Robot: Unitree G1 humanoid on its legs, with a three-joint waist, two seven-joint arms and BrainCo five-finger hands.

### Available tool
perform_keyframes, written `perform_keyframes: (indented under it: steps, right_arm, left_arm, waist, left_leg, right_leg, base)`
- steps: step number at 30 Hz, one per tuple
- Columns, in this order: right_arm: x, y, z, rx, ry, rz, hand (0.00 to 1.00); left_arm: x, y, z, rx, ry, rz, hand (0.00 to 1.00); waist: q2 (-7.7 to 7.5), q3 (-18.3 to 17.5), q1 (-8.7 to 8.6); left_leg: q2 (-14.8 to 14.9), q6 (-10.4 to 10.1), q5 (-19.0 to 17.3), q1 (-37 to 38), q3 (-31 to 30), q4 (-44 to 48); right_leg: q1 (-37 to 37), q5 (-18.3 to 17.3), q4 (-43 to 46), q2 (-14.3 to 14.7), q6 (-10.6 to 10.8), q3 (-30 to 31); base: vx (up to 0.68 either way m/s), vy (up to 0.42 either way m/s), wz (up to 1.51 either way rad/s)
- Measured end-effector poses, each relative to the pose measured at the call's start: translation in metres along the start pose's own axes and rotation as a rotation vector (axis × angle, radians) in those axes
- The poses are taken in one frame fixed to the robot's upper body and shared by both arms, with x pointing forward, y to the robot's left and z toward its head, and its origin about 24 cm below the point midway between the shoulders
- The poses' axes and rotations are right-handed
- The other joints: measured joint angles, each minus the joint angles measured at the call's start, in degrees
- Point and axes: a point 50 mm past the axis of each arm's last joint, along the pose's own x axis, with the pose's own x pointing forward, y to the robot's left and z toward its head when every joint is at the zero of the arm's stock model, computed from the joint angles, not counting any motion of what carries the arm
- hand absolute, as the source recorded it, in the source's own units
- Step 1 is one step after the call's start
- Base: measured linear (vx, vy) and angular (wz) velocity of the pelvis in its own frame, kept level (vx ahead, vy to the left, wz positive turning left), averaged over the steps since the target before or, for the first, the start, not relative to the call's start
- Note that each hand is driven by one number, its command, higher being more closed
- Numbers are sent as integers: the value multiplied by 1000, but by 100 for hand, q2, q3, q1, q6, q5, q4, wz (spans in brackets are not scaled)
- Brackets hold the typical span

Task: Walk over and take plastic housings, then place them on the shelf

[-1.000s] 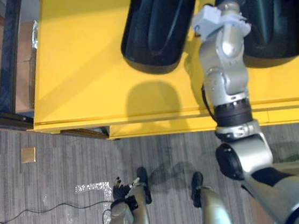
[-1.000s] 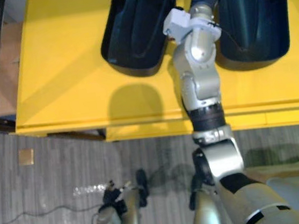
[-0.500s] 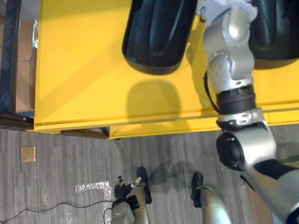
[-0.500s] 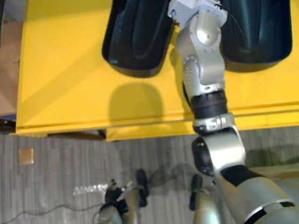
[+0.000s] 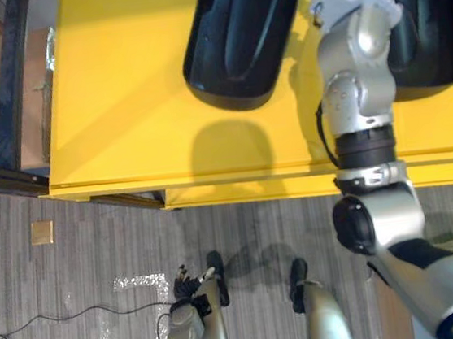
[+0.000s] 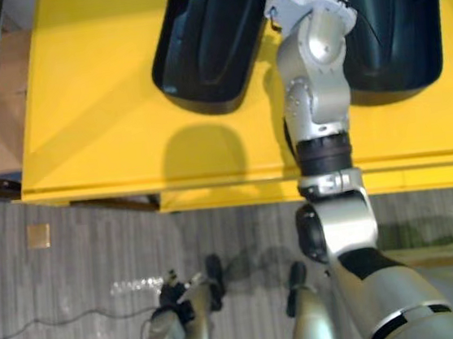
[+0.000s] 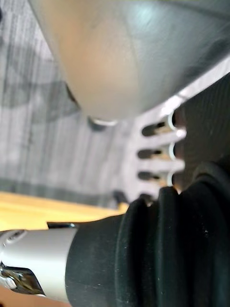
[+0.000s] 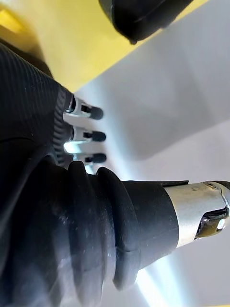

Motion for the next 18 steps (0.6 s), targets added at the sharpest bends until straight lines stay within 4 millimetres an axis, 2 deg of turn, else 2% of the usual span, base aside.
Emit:
perform_keyframes:
  steps: [4,10,18]
  right_arm:
    - [0,3,0,3,4,36,0]
    - [0,7,-9,-29,47,84,0]
    - [5,12,-10,-19,73,84,0]
  left_arm:
    - [0,0,0,-26,4,2,0]
    - [1,-1,2,-27,-2,-6,0]
    - [1,-2,2,-29,-2,-8,0]
  waist:
    - [98,53,12]
    - [106,57,-22]
    - [107,57,-45]
  left_leg:
    - [24,9,-5,-10,40,77]
    - [57,10,-5,-135,36,157]
    - [46,30,12,-154,30,143]
  right_leg:
    - [-26,-5,85,7,-4,15]
    - [-197,-43,285,17,-37,22]
    - [-201,-44,290,5,-37,11]
  base:
    - [-21,2,-2]
    - [-27,-12,0]
    - [0,0,0]
